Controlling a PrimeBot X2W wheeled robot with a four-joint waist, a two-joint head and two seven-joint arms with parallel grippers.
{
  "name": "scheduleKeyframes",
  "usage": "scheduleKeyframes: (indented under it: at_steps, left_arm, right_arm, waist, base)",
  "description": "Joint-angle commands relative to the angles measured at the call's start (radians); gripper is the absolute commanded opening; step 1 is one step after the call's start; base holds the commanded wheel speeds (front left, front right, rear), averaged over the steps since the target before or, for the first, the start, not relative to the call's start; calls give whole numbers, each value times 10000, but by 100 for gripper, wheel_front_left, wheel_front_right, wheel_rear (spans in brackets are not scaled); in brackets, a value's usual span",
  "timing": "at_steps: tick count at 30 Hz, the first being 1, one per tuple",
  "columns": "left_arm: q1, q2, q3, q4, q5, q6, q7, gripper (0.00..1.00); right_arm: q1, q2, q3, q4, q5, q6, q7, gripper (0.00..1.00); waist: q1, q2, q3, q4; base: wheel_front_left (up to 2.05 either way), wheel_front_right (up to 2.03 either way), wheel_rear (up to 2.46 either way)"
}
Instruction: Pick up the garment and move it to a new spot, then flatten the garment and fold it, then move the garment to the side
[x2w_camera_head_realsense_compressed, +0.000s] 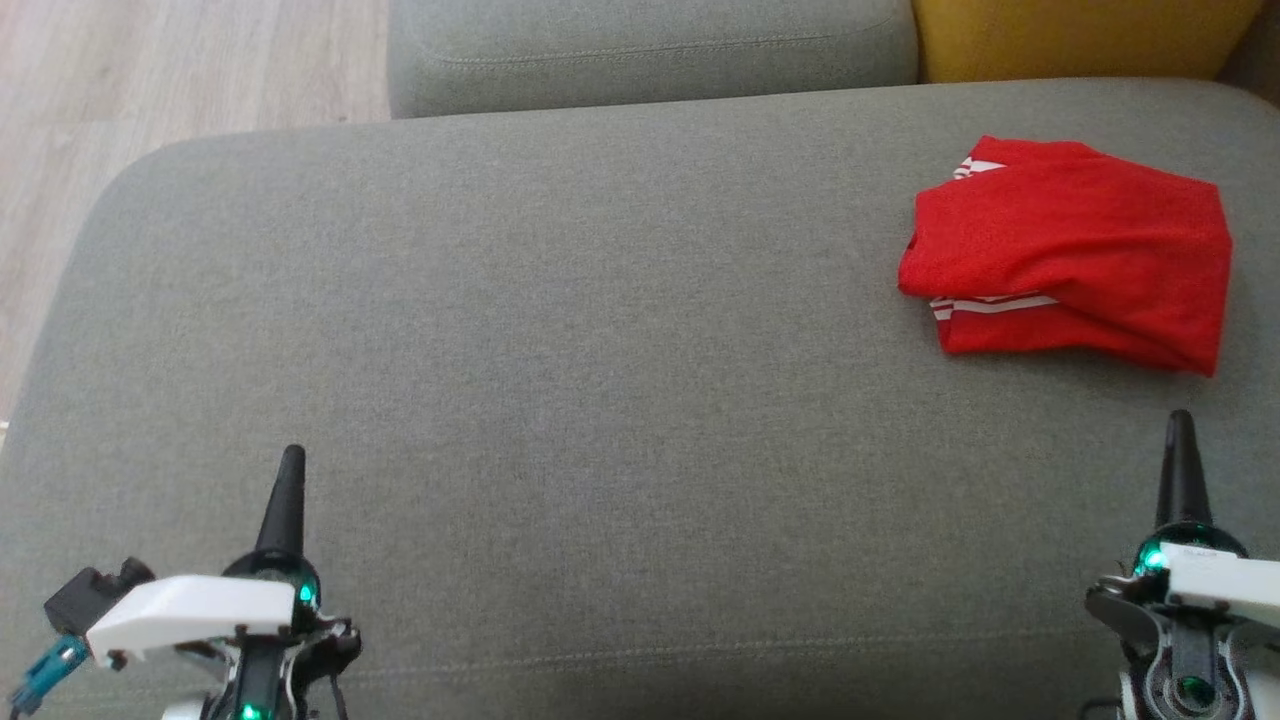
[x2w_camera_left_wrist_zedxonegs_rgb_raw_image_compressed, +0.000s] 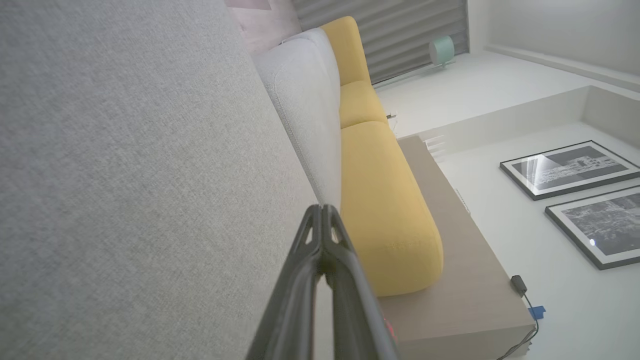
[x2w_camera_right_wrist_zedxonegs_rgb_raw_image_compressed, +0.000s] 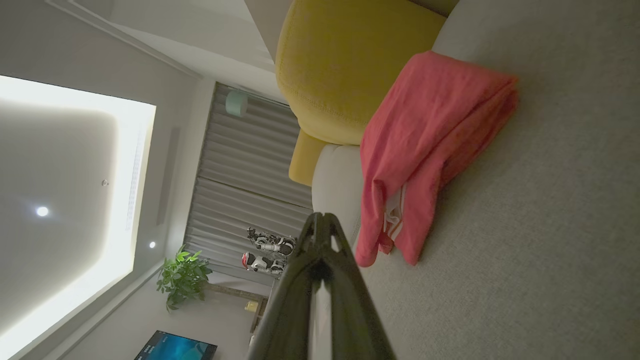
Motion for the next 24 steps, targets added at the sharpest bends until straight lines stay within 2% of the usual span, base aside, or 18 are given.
scheduleKeyframes:
  at_steps: [1,24]
  left_arm:
    - [-564,187,348,-232,-232,-84,88,0]
    - [-876,190,781,208,-2591,-199,781,0]
  right_arm:
    - [-454,-182,116,-318,312,49,65,0]
    - [-570,-175,-114,-275,3068,61,743,0]
  waist:
    - [0,0,-3,-1]
    - [0,0,-83,-35]
  base:
    - [0,0,0]
    - [0,0,0]
